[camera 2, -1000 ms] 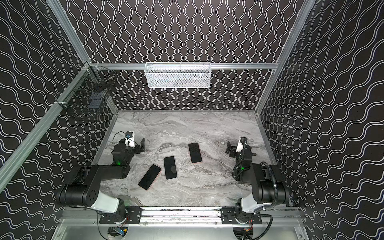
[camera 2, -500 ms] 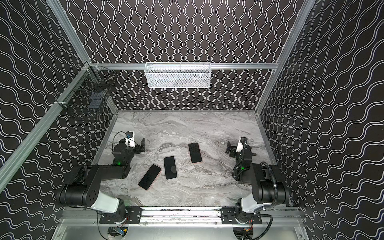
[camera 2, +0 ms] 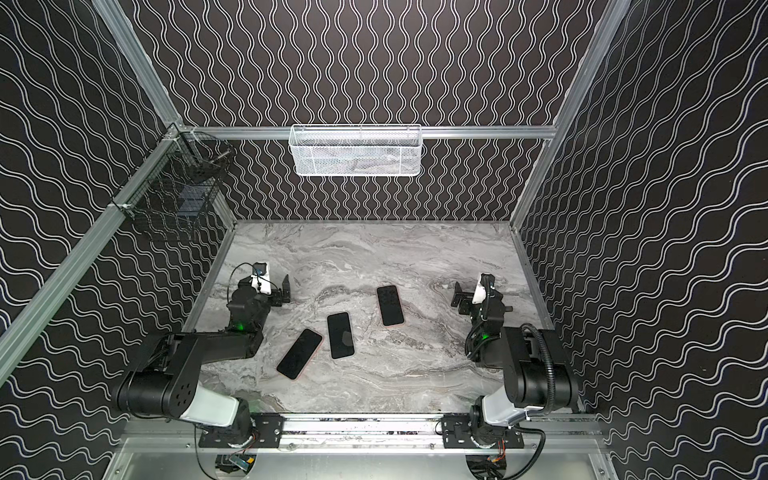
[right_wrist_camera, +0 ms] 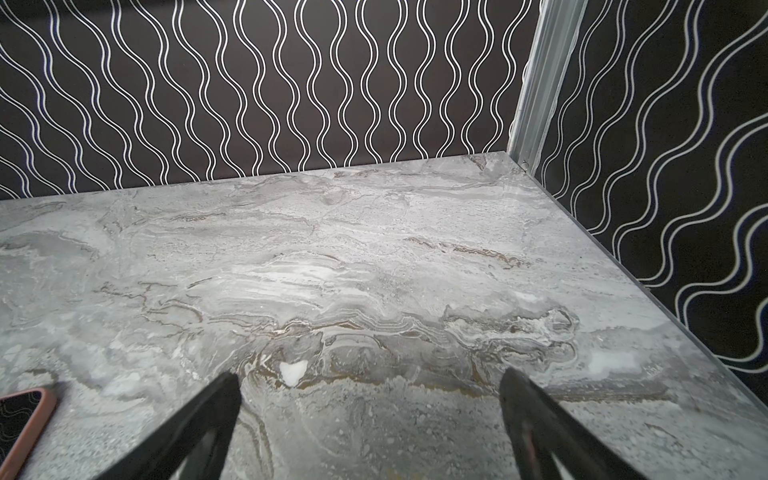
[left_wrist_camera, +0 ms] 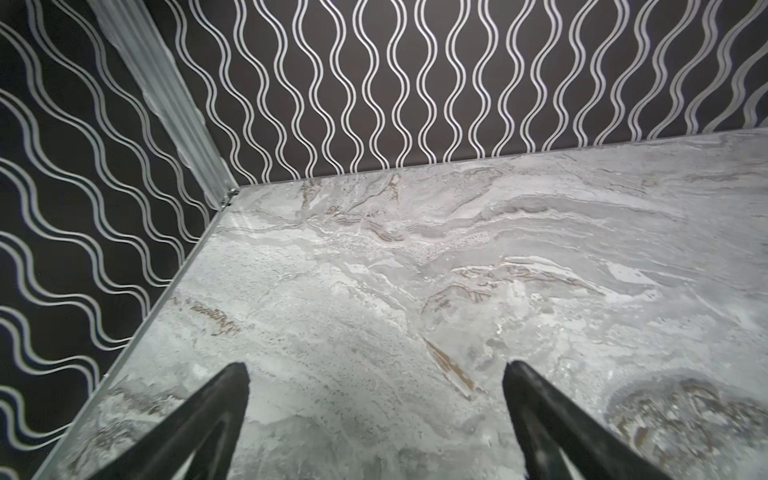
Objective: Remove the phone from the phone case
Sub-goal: 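Reach the right gripper over the farthest pink-cased phone while raising the left arm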
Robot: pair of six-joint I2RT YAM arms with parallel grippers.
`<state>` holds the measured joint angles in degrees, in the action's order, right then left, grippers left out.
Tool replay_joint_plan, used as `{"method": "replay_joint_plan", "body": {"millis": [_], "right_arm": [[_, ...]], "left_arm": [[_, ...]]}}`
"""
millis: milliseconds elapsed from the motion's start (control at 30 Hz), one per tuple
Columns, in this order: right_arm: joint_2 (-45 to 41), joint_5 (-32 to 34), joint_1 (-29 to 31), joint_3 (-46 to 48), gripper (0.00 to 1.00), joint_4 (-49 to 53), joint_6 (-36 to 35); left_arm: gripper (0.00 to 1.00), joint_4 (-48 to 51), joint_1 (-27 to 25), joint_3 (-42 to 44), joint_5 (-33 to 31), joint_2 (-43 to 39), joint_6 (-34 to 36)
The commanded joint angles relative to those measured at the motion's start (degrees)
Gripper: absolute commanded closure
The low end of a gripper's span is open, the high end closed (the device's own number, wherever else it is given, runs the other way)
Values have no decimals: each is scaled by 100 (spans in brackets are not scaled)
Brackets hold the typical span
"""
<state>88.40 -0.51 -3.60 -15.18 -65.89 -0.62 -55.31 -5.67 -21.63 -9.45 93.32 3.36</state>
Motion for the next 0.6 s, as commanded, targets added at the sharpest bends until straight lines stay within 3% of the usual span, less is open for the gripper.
{"method": "replay_joint_plan", "body": {"millis": [0, 133, 300, 433, 567], "right_arm": [[-32, -26, -1, 6, 1, -147, 55], [-408, 44, -1, -88, 1, 310, 65], [-1395, -125, -1, -934, 1, 2882, 461], [-2074, -225, 0, -1499, 1, 4146, 1003], [-2435, -506, 51, -2437, 1, 5631, 1003]], "left_arm": [[1, 553, -64, -284, -424, -293, 44], [1, 2347, -82, -1060, -1021, -837, -268], [1, 4894, -83, -2468, -1150, -1471, -1107], [1, 6685, -48, -3783, -556, -1658, -1814], [1, 7175, -48, -4483, 402, -1706, -1646]]}}
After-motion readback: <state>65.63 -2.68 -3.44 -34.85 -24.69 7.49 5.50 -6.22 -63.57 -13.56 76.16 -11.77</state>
